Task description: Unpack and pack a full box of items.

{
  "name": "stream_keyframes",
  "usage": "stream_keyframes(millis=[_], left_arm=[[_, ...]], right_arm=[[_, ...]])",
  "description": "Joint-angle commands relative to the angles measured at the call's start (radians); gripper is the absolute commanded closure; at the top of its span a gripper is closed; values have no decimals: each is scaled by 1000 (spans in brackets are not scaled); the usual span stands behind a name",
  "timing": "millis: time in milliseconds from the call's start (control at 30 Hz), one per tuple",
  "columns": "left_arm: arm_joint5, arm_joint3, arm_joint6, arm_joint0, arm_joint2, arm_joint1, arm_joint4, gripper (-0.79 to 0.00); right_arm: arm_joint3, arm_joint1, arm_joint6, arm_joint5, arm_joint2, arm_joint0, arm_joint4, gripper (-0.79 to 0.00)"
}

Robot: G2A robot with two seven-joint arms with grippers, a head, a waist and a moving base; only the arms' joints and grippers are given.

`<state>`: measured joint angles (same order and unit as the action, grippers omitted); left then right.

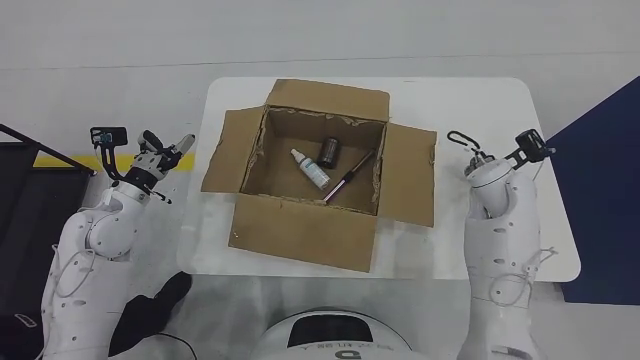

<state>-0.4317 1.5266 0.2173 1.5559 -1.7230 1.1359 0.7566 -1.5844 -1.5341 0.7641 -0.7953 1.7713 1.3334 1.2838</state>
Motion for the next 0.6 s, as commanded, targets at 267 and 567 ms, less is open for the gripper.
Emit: stream_keyframes(millis=[267,567], left_arm=[[0,0,0,0,0,0,0,-785],[0,0,0,0,0,0,0,-785]], right_arm=[[-49,4,40,-1,-6,15,15,0],[-277,-9,-65,32,3,131,-158,0]])
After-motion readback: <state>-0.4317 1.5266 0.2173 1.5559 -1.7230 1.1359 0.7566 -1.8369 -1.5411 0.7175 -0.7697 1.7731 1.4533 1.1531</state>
